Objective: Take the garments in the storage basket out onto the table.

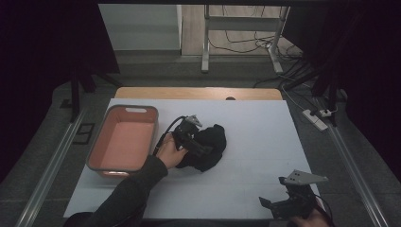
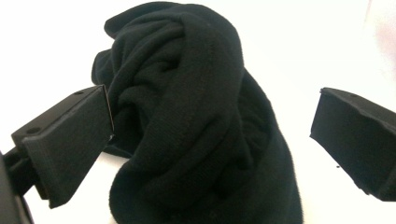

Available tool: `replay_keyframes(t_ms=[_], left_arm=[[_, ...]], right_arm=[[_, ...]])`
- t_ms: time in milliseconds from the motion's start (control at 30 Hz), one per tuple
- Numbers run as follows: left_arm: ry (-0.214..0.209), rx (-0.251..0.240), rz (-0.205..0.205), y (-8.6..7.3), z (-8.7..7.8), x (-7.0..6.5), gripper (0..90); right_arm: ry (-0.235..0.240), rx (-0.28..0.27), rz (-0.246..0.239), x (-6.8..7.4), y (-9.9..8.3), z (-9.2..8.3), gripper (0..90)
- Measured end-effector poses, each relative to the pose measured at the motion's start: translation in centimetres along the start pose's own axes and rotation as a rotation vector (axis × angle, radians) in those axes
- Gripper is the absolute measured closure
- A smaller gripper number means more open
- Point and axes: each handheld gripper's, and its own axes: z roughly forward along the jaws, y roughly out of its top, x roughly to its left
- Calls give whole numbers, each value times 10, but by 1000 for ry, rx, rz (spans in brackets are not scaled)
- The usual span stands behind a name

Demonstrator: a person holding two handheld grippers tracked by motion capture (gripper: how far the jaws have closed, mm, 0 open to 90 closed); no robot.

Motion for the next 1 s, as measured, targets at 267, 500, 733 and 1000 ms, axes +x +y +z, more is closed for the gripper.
replay_keyframes(t_ms=[267, 500, 733, 1000], left_arm=[[-35, -37, -23, -1, -7, -2, 0], [-8, -46, 32, -3, -16, -7, 0], [-28, -64, 7, -5, -22, -10, 0], [-63, -76, -37, -4, -31, -12, 0]], right_arm=[[1, -4, 1, 0, 0, 0, 0], [-1, -5, 1, 0, 0, 0, 0], [-2, -4, 1, 0, 0, -1, 0], [-3, -5, 1, 0, 0, -1, 0]])
